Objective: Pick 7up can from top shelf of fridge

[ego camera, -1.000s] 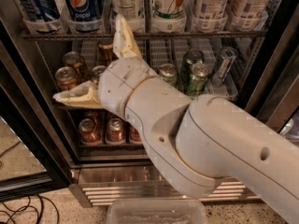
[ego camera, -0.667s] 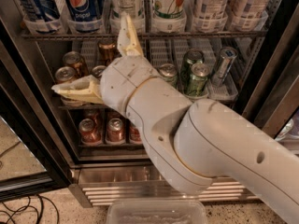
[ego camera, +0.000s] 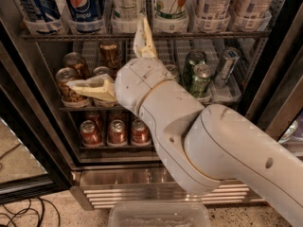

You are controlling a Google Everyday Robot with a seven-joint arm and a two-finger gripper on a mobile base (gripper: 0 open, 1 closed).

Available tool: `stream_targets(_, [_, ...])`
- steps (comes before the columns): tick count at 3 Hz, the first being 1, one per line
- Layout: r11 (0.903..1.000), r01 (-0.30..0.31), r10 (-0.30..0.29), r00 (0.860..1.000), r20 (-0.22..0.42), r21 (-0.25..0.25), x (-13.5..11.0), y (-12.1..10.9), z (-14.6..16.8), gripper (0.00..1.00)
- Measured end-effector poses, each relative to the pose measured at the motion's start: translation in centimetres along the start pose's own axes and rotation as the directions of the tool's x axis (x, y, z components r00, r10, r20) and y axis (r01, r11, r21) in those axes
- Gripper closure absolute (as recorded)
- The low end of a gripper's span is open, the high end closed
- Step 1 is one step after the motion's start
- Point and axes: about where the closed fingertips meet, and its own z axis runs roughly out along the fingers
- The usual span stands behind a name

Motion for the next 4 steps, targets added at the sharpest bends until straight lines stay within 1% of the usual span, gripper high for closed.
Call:
stream_targets(1, [0.9947,-0.102,0.102,0.992,0.068,0.001,-2.3,2.1,1.1,0.00])
stream_targets(2, [0.9711,-0.234,0.228,0.966,0.123,0.045,-3.1,2.9,2.9,0.00])
stream_targets(3, [0.9654,-0.207,0.186,0.973,0.134,0.159,-3.5,2.9,4.3,0.00])
stream_targets(4, [0.9440,-0.015,-0.010,0.997,0.074,0.330,-4.3,1.4,4.3,0.00])
